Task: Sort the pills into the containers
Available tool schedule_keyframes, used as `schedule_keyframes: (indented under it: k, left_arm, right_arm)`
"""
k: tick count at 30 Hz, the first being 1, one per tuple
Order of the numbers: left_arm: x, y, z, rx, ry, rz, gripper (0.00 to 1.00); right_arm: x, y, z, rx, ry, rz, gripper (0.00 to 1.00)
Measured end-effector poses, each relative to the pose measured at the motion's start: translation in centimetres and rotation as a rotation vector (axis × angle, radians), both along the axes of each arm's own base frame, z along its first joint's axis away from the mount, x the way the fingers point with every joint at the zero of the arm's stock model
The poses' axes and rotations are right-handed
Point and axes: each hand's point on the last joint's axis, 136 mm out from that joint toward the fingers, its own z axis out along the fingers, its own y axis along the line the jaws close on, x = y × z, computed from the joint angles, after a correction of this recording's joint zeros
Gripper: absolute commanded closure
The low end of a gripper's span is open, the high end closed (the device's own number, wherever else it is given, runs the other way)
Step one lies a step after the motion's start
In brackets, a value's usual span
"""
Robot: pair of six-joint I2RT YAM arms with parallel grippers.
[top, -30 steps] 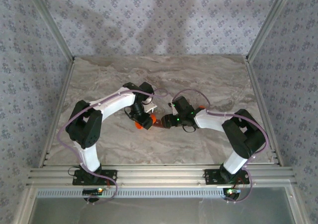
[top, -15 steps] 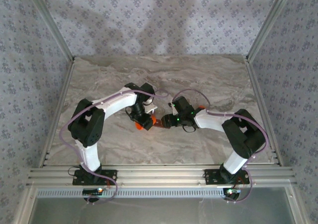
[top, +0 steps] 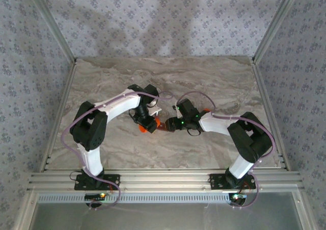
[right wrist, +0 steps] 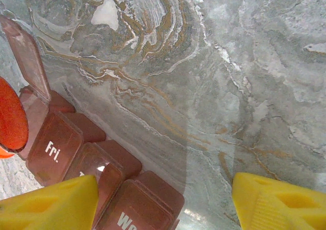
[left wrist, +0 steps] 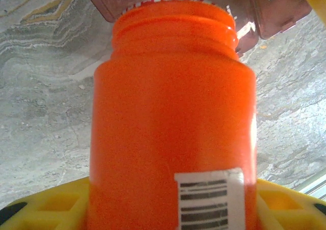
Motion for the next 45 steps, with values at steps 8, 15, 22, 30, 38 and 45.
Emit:
schedule_keyframes:
  k: [8,15,22,30,38,45]
  left_arm:
    - [0.1,0.1,0.0,0.007,-0.007,0.0,1.0]
    - [0.1,0.1,0.0,0.008,-0.006,0.0,1.0]
    - [0.2,0.1,0.0,0.006,-0.007,0.0,1.0]
    - [0.7,-0.4,1.3,-0.018,-0.037,0.0,1.0]
    - [0.5,-0.2,1.1,-0.012,-0.029,0.0,1.0]
    - [0.0,0.1,0.6,0.002,-0.011,0.0,1.0]
  right_arm:
    - [0.0,0.0,0.0,0.0,0.0,0.0,0.28]
    - [0.0,0.0,0.0,0.0,0.001,0.0,0.28]
    - [0.0,0.0,0.0,-0.001,0.001,0.0,0.28]
    - [0.0,0.0,-0.1,-0.001,0.002,0.0,0.28]
    - [0.0,0.0,-0.1,-0.001,0.002,0.0,0.28]
    - [0.1,0.1,-0.1,-0.001,0.002,0.0,0.28]
